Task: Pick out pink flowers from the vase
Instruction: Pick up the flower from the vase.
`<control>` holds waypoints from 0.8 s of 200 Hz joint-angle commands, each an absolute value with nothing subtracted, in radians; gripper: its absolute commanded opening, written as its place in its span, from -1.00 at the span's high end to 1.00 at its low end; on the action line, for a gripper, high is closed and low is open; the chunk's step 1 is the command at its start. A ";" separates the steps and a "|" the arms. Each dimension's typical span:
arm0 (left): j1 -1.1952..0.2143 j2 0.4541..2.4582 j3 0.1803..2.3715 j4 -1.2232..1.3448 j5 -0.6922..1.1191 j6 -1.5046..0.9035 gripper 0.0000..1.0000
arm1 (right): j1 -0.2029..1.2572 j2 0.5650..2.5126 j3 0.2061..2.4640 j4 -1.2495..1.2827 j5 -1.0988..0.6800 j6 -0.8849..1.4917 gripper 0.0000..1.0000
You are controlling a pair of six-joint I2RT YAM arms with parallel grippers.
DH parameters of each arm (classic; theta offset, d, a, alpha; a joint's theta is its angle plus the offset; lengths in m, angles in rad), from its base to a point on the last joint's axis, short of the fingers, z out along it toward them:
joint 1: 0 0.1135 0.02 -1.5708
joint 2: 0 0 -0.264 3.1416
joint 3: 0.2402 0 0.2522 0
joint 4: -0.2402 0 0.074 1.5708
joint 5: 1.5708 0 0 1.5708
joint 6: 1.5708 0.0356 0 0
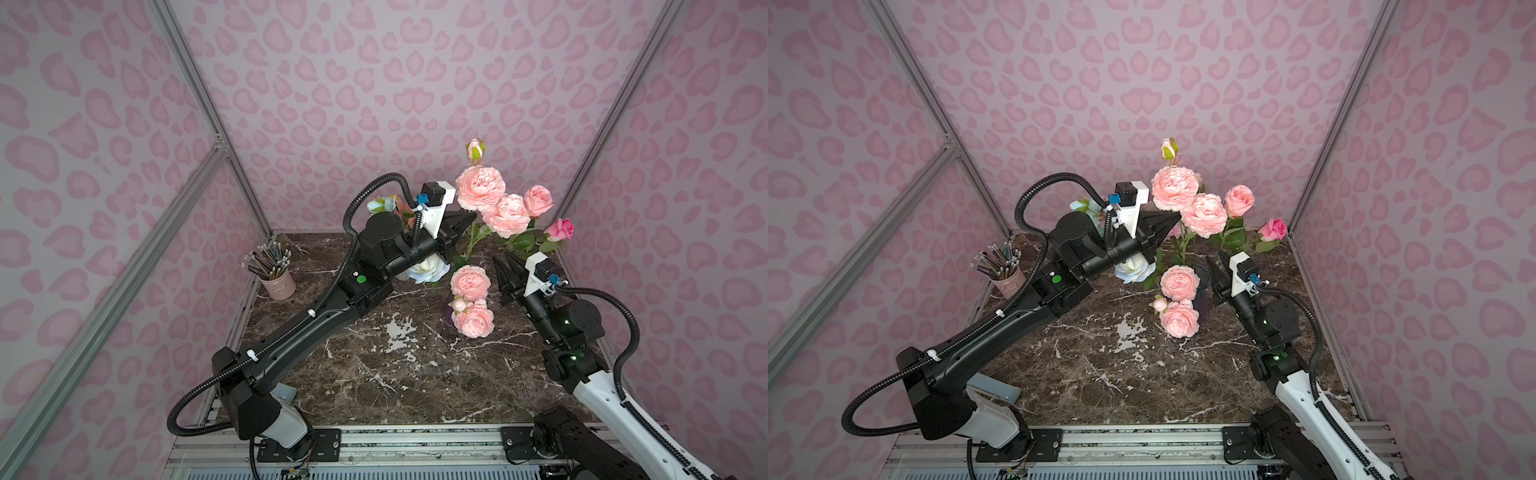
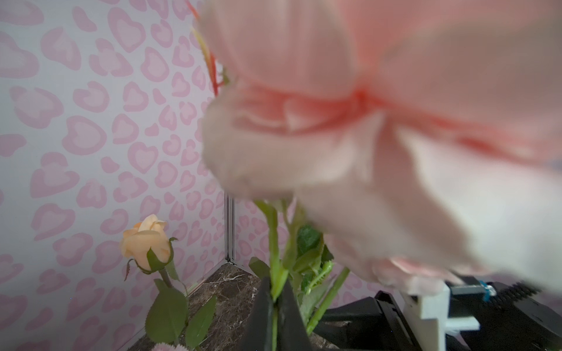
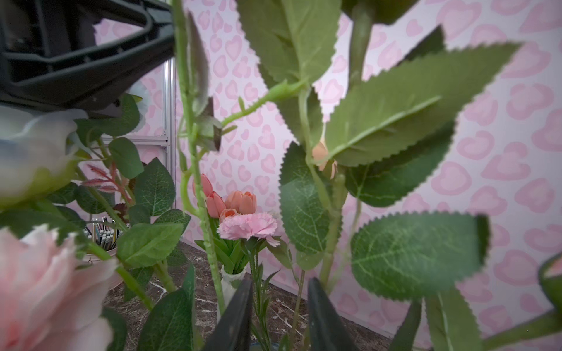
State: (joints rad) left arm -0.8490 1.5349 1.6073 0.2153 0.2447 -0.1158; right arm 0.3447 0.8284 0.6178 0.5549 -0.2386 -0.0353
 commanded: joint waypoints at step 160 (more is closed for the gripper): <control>-0.846 1.448 1.605 0.360 0.304 -0.136 0.95 | 0.318 1.029 0.653 0.623 -0.204 0.025 0.77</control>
State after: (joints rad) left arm -0.8471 1.4612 1.5703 0.2798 0.2909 -0.1303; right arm 0.3195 1.0340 0.6487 0.6186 -0.1764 0.0326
